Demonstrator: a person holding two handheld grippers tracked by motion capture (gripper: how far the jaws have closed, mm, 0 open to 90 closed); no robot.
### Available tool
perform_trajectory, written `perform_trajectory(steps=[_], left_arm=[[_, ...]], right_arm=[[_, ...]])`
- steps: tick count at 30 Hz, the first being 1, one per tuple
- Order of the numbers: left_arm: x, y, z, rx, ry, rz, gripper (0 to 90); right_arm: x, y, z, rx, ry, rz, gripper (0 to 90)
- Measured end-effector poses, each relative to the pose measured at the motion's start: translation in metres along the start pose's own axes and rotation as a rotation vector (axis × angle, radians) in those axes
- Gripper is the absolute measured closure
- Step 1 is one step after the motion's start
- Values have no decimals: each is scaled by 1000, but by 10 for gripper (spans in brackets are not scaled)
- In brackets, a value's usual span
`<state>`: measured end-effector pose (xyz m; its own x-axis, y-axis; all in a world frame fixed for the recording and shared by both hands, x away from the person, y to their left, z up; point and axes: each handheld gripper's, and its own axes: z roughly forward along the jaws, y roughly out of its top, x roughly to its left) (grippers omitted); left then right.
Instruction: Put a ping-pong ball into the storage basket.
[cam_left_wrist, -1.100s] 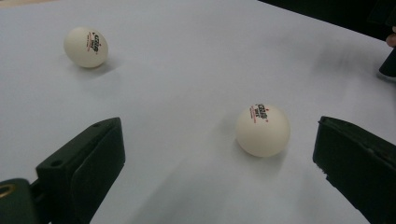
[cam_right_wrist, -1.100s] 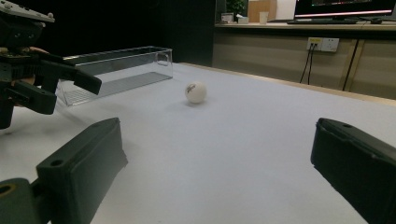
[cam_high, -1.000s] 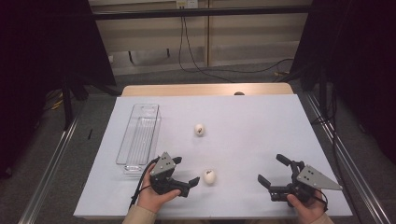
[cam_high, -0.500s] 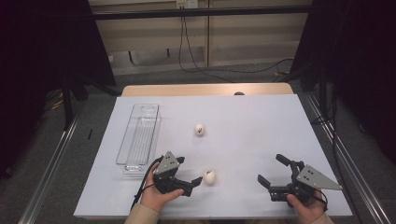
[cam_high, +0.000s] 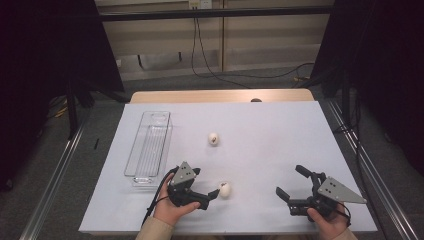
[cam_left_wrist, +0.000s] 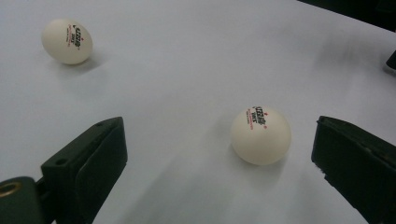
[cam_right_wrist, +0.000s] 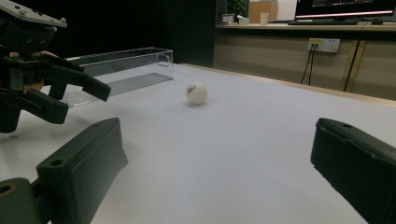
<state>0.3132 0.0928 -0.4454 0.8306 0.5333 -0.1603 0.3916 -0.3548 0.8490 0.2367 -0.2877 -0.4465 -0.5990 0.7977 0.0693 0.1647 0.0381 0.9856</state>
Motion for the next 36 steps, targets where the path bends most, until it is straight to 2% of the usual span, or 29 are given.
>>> perform_trajectory(steps=[36], left_arm=[[-5,2,9,54,-19,23,62]], right_arm=[[0,0,0,-2,4,-2,22]])
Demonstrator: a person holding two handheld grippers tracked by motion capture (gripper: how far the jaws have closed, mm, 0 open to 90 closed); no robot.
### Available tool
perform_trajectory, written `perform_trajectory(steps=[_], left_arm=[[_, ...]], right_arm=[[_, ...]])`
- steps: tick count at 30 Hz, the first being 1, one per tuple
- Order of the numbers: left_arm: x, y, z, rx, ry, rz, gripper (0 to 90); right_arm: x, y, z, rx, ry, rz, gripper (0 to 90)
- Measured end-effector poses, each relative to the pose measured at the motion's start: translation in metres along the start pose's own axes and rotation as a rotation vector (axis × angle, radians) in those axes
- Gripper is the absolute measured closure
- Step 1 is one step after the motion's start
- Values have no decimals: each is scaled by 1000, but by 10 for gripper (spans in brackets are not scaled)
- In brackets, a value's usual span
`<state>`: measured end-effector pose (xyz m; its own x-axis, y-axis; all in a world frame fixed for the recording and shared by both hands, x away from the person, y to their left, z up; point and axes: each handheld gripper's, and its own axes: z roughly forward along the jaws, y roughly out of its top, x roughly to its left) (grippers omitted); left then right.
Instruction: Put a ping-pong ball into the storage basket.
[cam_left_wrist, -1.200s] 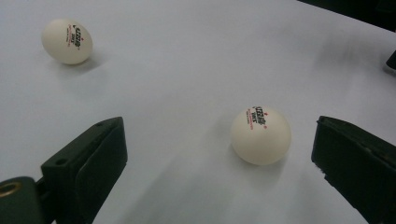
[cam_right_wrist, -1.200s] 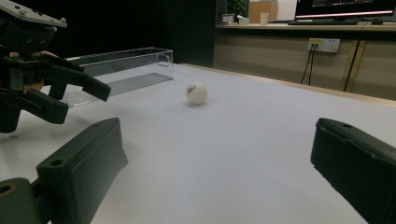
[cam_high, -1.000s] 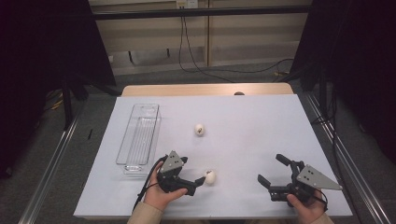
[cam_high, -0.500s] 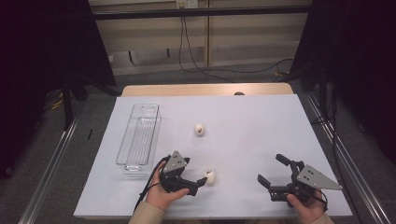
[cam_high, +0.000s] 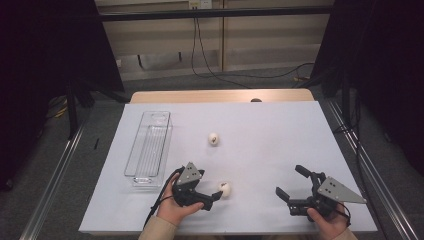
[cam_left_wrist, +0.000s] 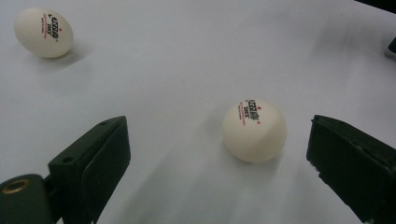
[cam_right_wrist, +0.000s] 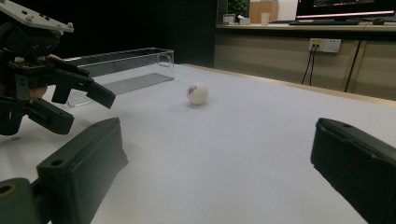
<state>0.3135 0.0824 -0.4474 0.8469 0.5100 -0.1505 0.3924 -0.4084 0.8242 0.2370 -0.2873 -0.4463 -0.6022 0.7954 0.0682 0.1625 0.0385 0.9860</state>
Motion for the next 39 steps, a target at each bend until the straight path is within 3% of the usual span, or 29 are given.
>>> perform_trajectory(steps=[39], left_arm=[[-5,4,10,48,-31,19,150]], right_arm=[[0,0,0,1,2,1,24]])
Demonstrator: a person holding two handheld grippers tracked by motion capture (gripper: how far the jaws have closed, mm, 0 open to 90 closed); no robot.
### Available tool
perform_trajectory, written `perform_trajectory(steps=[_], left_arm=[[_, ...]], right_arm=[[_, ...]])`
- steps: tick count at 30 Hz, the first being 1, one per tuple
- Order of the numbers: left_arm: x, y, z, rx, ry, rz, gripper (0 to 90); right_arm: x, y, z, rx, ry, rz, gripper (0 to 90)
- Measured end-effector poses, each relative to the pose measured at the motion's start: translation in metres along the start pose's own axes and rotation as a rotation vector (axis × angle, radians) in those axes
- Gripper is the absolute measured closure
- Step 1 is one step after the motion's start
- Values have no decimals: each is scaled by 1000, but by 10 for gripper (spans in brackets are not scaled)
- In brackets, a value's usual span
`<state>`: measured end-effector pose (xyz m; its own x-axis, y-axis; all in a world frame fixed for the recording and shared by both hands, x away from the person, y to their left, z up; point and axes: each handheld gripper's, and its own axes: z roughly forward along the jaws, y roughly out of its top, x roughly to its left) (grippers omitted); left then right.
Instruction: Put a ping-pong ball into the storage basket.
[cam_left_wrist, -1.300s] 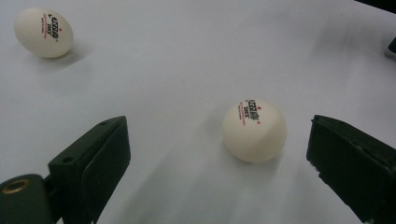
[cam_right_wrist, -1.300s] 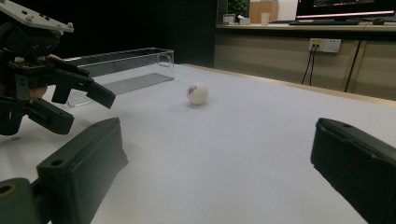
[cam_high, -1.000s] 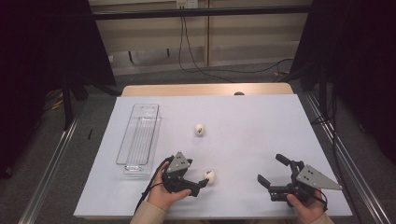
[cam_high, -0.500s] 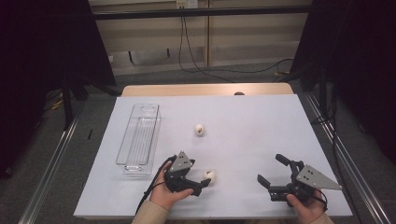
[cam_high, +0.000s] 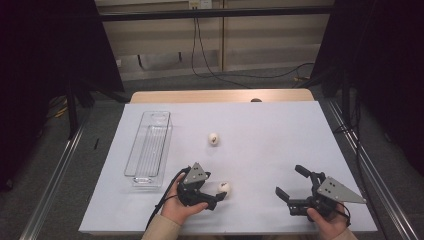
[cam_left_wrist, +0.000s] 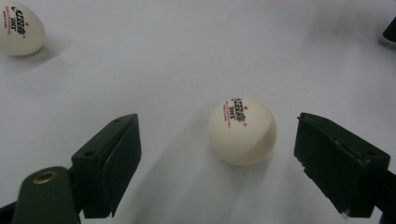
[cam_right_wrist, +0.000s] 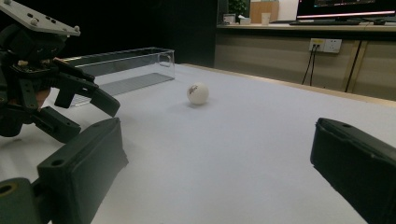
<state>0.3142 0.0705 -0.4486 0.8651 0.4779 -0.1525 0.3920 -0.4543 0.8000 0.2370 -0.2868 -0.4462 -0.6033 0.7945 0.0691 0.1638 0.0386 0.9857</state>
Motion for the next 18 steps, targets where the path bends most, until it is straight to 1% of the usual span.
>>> perform_trajectory(steps=[5,8,18], left_arm=[[0,0,1,15,-3,9,161],[-1,0,2,14,-9,1,173],[-2,2,5,31,-24,3,207]], right_arm=[[0,0,0,0,0,-1,24],[0,0,0,0,0,-1,24],[0,0,0,0,1,-2,24]])
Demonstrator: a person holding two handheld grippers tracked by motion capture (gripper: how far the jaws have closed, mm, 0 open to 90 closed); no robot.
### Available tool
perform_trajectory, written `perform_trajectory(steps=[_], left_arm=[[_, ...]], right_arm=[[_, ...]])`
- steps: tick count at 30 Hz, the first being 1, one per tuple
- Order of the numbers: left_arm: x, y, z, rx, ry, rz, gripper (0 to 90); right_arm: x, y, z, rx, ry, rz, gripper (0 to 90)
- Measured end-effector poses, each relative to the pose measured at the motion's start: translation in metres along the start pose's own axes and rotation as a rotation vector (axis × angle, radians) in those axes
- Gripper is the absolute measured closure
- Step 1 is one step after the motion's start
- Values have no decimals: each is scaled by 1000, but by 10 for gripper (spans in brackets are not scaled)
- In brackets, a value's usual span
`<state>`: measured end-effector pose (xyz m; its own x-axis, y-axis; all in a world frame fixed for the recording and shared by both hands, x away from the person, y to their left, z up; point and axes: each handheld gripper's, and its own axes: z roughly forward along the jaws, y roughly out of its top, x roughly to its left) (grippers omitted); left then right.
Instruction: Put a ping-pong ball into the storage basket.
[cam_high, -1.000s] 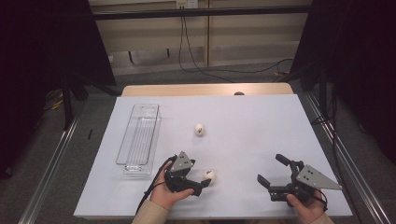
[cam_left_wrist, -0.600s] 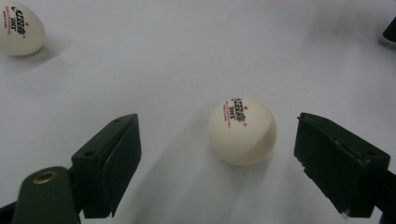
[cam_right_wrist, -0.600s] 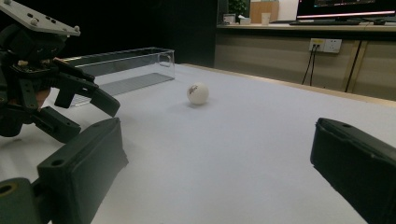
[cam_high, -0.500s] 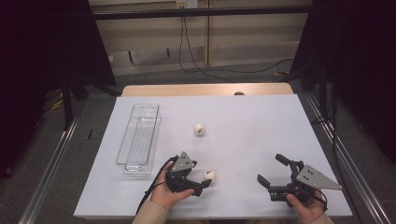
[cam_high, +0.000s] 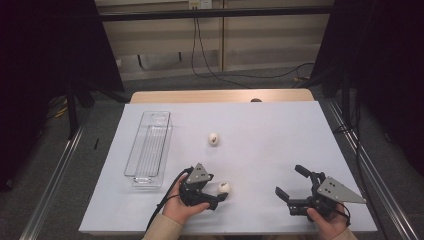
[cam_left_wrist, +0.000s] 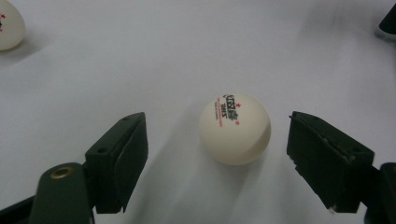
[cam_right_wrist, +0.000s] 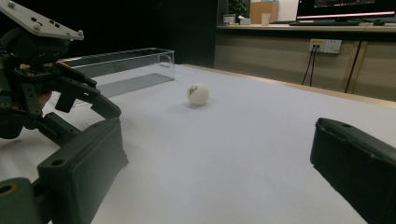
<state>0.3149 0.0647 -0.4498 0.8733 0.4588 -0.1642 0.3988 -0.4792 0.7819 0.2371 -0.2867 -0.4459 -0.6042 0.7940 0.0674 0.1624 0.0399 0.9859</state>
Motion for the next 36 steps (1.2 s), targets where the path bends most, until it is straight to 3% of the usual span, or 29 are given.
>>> perform_trajectory(steps=[36], left_arm=[[-2,3,8,50,-14,21,345]], right_arm=[[0,0,1,-1,1,-2,24]])
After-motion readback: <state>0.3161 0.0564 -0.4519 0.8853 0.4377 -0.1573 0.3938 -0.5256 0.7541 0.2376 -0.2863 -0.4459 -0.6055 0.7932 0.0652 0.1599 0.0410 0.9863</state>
